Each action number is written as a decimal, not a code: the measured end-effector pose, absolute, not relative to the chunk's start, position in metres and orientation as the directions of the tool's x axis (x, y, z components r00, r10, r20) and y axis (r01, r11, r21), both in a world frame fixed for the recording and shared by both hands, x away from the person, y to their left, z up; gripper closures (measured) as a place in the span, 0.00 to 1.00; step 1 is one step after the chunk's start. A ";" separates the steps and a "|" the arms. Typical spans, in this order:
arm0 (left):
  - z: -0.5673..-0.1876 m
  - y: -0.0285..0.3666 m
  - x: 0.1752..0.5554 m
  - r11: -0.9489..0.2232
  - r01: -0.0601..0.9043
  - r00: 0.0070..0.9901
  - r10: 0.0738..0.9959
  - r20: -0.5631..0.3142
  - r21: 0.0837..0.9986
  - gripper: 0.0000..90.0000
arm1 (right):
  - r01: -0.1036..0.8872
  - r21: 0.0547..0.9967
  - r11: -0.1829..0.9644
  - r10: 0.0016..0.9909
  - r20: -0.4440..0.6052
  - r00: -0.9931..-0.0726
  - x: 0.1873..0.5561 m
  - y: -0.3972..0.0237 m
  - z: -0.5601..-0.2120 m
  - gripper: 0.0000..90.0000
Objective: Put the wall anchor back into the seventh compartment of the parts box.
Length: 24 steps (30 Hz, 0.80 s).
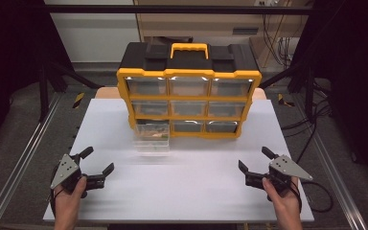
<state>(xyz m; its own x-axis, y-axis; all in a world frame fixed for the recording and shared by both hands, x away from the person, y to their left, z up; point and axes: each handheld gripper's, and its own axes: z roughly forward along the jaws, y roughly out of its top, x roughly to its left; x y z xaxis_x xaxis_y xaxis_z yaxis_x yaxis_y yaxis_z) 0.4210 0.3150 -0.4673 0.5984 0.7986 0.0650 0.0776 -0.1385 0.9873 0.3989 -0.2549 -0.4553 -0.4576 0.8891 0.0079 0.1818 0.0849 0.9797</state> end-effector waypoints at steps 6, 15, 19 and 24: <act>-0.468 0.314 0.421 -0.142 0.078 0.601 0.797 0.067 0.987 0.00 | 0.187 0.979 0.086 0.887 0.010 -0.461 0.398 -0.257 -0.461 0.05; -0.468 0.314 0.421 -0.146 0.080 0.605 0.794 0.068 0.986 0.00 | 0.188 0.979 0.077 0.878 0.023 -0.478 0.400 -0.257 -0.472 0.06; -0.468 0.314 0.419 -0.147 0.078 0.607 0.792 0.070 0.986 0.00 | 0.178 0.980 0.084 0.871 0.014 -0.491 0.402 -0.256 -0.476 0.06; -0.467 0.314 0.418 -0.143 0.075 0.602 0.795 0.069 0.987 0.01 | 0.157 0.985 0.076 0.848 0.019 -0.529 0.406 -0.252 -0.482 0.07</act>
<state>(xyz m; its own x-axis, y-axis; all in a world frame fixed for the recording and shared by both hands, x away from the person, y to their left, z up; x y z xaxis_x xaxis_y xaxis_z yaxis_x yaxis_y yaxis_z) 0.4175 0.3138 -0.4668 0.6023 0.7953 0.0695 0.0749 -0.1430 0.9869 0.4055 -0.2516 -0.4818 -0.5292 0.8483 0.0194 0.1575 0.0757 0.9846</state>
